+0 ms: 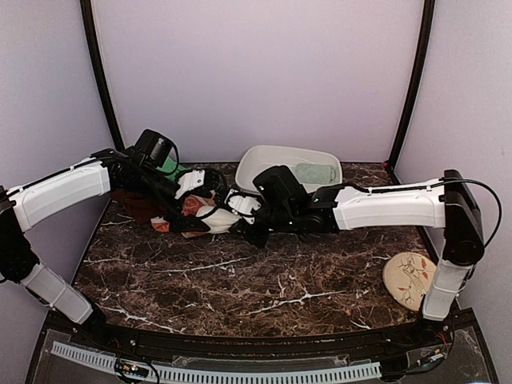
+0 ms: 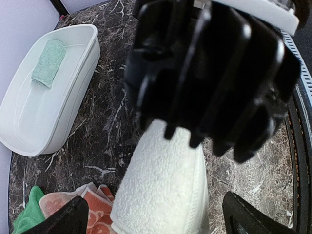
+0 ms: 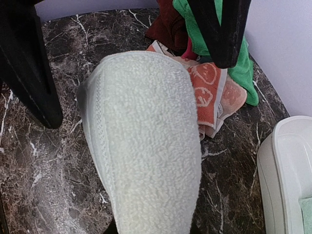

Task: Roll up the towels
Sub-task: Pass from the right arm to the left

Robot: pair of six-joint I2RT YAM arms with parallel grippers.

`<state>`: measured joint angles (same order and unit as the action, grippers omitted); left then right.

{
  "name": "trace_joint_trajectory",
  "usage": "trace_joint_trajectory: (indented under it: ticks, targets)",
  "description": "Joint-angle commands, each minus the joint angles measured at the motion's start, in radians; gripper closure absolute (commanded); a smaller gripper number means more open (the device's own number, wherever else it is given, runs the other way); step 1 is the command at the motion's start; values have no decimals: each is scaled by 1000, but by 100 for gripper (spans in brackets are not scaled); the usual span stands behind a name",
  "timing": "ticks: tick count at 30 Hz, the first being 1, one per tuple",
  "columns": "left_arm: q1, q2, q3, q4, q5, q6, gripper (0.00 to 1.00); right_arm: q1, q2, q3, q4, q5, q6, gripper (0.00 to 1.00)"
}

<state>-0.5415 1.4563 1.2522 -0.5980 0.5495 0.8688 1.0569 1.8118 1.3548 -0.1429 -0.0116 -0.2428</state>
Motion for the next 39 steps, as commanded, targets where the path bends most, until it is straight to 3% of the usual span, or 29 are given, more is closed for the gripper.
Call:
trace_joint_trajectory:
  ticks: [1,7,11,17,18,23,29,34,39]
  targets:
    - [-2,-49,3,-112,67,40,1,14,-57,31,25,-52,36,100]
    - [-6,-42,71,-268,124,102,12,18,-103,0,86,-107,70,100]
    - [-15,-44,101,-273,114,81,21,35,-111,-3,94,-106,68,100]
    - [-17,-28,162,-291,143,25,22,44,-128,-14,98,-115,65,100]
    - [-19,-27,163,-299,143,28,27,45,-136,-21,105,-117,68,100]
    - [-30,-20,156,-312,103,46,87,45,-169,-53,145,-124,98,100]
    - [-67,-25,157,-314,40,58,100,42,-176,-64,169,-127,134,83]
    - [-68,-45,149,-260,-72,82,100,7,-206,-96,160,-122,171,54]
    - [-105,-74,122,-143,-220,105,100,-51,-281,-114,134,-201,192,44]
